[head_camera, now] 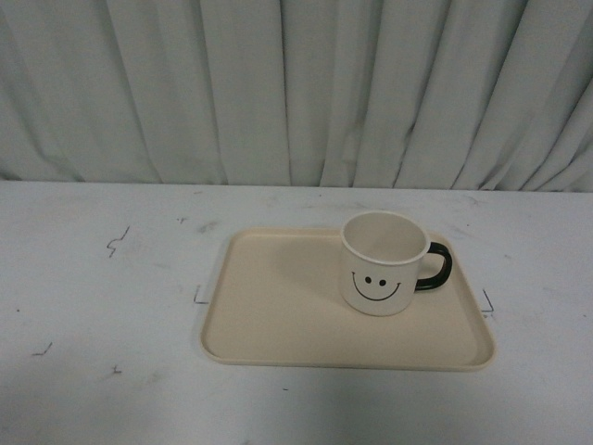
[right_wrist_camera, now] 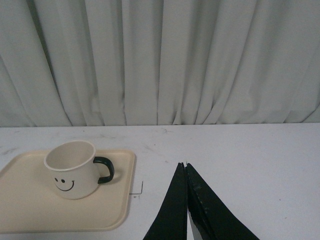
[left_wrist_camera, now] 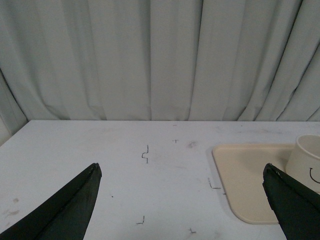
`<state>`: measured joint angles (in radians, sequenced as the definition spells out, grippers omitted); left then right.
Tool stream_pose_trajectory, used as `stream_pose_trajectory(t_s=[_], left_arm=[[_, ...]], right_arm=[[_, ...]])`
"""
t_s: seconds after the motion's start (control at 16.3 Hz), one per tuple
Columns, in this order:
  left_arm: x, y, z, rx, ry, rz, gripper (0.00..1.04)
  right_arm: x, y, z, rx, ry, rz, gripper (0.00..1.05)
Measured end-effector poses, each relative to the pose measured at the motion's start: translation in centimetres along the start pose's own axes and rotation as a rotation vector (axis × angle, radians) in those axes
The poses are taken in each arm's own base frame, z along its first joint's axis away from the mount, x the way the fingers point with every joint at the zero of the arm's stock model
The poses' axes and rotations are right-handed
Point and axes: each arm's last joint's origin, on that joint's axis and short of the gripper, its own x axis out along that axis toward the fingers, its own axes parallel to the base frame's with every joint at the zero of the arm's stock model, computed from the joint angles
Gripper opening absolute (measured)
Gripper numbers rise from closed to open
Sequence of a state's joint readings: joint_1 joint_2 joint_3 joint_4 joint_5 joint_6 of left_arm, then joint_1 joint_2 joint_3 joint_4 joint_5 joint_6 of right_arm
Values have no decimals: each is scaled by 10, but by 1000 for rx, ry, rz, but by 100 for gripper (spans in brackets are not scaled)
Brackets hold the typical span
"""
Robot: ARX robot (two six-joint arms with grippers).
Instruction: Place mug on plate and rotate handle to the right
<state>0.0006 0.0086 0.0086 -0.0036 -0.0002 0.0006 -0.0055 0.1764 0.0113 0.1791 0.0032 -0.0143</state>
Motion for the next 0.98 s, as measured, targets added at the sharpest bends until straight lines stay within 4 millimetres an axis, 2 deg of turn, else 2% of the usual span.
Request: stream_pose_trajectory(t_s=[0.12, 0.18, 0.43, 0.49, 0.55, 0.86, 0.98], left_arm=[[0, 0, 0, 0, 0, 0, 98], [0, 0, 0, 0, 1, 0, 98], [0, 0, 0, 0, 0, 0, 98], [0, 0, 0, 0, 0, 0, 98], [0, 0, 0, 0, 0, 0, 98], [0, 0, 0, 0, 0, 0, 98], [0, 0, 0, 0, 0, 0, 98]], right_arm=[[-8, 0, -7, 0, 56, 3, 2], [-11, 0, -2, 0, -5, 3, 2], [-11, 0, -3, 0, 8, 2, 2], [-11, 0, -3, 1, 11, 2, 15], [-11, 0, -3, 1, 11, 3, 23], [-11, 0, -3, 1, 11, 2, 86], [-11, 0, -3, 3, 11, 2, 100]])
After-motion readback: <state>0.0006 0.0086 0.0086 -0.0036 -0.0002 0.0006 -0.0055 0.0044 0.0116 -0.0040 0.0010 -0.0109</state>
